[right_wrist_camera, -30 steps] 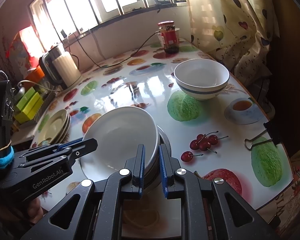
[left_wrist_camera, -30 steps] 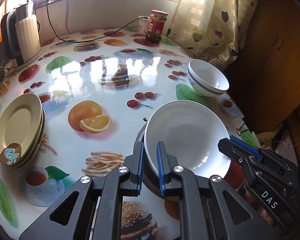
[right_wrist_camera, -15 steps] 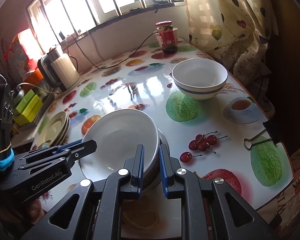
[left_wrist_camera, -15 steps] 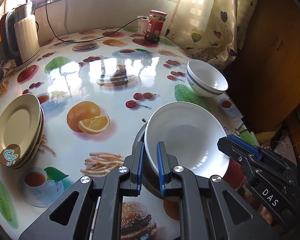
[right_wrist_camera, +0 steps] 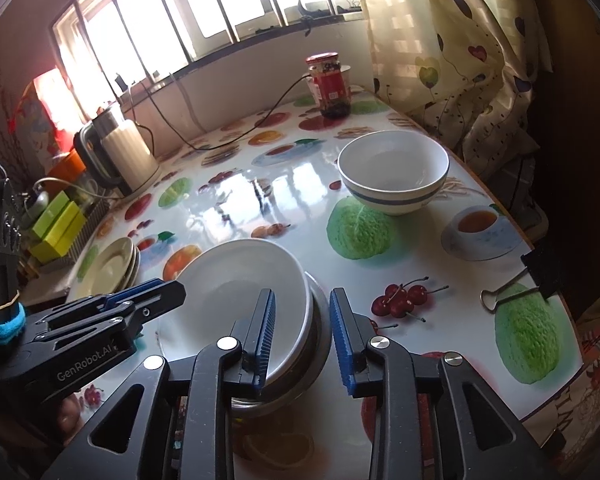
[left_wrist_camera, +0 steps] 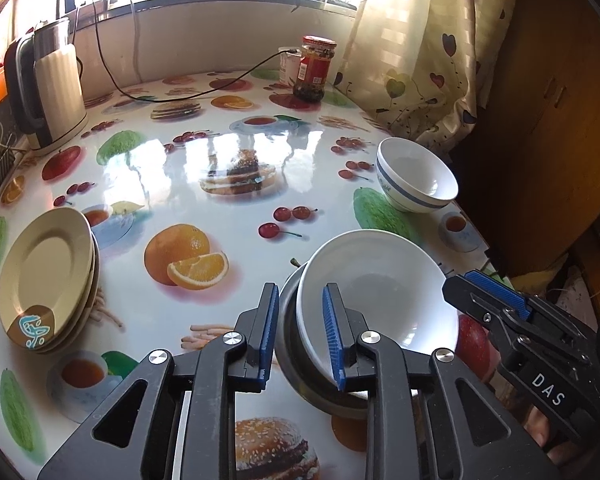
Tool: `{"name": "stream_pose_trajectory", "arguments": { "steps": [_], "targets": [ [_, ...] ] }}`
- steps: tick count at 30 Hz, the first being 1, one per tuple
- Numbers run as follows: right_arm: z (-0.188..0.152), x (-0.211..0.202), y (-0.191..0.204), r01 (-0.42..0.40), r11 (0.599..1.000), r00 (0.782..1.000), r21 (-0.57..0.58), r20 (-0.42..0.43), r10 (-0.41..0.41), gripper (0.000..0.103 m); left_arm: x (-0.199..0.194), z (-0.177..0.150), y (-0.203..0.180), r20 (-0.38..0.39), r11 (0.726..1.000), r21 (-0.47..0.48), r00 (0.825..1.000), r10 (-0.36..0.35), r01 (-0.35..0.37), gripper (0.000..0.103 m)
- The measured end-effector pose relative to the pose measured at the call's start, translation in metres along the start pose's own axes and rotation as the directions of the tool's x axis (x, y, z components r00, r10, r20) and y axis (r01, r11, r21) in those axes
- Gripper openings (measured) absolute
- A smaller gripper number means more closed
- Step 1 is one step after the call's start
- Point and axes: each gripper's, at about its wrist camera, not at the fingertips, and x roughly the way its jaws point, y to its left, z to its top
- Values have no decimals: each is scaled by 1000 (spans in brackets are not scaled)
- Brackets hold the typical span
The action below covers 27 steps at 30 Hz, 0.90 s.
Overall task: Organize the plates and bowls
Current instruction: 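Lower the white bowl into the steel bowl and open both grippers, then move both grippers to the blue-banded white bowl and close on its rim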
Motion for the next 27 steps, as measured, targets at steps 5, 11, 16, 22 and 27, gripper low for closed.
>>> {"name": "stream_pose_trajectory", "arguments": {
  "steps": [5, 11, 16, 22, 27],
  "targets": [
    [5, -3, -5, 13, 1000, 1000, 10, 14, -13, 29, 0, 7, -4, 14, 1000, 13, 1000, 0, -1, 24],
    [15, -6, -14, 36, 999, 999, 21, 35, -36, 29, 0, 21, -9, 34, 999, 34, 999, -7, 6, 24],
    [26, -8, -24, 55, 998, 997, 37, 55, -57, 30, 4, 34, -17, 40, 998, 53, 999, -18, 16, 24],
    [40, -9, -38, 76, 996, 994, 53, 74, -80, 31, 11, 47, -28, 45, 997, 69, 998, -36, 33, 24],
    [50, -10, -48, 89, 994, 992, 61, 89, -94, 32, 16, 58, -36, 43, 995, 86, 998, -49, 45, 24]
  ]
}}
